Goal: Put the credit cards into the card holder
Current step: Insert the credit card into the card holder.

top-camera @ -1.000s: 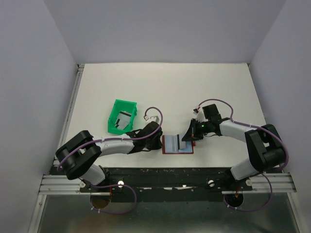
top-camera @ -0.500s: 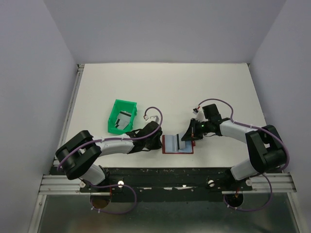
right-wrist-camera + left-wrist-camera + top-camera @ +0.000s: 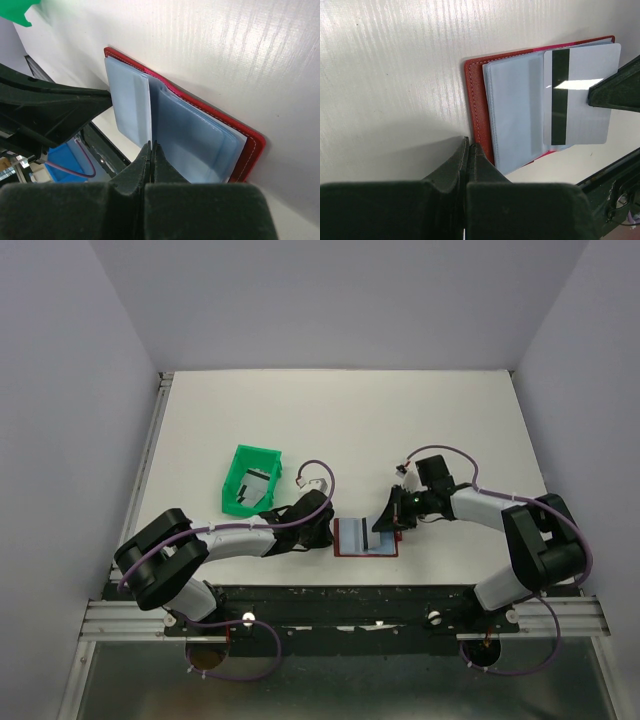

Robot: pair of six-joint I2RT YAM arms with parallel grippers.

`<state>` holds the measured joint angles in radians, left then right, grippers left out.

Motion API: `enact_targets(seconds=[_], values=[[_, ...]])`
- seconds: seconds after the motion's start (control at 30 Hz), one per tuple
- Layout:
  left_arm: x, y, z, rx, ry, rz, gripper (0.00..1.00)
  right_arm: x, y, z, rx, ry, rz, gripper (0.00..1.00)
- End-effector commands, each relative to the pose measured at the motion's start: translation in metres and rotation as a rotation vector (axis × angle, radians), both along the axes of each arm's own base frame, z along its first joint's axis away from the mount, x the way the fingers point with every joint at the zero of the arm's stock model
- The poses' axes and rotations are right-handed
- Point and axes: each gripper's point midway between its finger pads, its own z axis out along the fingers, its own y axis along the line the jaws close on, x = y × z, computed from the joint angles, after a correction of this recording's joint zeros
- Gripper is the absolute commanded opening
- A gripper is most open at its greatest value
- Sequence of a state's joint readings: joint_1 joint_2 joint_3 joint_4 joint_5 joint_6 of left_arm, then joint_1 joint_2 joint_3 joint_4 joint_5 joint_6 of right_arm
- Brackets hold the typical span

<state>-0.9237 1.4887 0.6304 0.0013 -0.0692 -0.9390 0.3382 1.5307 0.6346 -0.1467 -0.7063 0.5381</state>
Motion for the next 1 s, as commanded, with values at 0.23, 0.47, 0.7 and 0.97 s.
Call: enact_targets(seconds=[0.23,0.47,0.7,0.97], values=[[-0.007,0.011,-0.015,0.052,0.031,-0.017,0.00,-0.010,-0.001,-0.013,0.004,0.062,-0.004,0.00],[-0.007,0.010,-0.016,0.048,0.032,-0.020,0.00,-0.014,0.001,-0.017,0.029,0.080,-0.012,0.00],[-0.008,0.008,-0.016,0.041,0.035,-0.026,0.00,-0.015,0.005,-0.018,0.058,0.095,-0.011,0.00],[-0.008,0.008,-0.016,0.039,0.035,-0.025,0.00,-0.016,-0.002,-0.012,0.028,0.059,-0.039,0.00]])
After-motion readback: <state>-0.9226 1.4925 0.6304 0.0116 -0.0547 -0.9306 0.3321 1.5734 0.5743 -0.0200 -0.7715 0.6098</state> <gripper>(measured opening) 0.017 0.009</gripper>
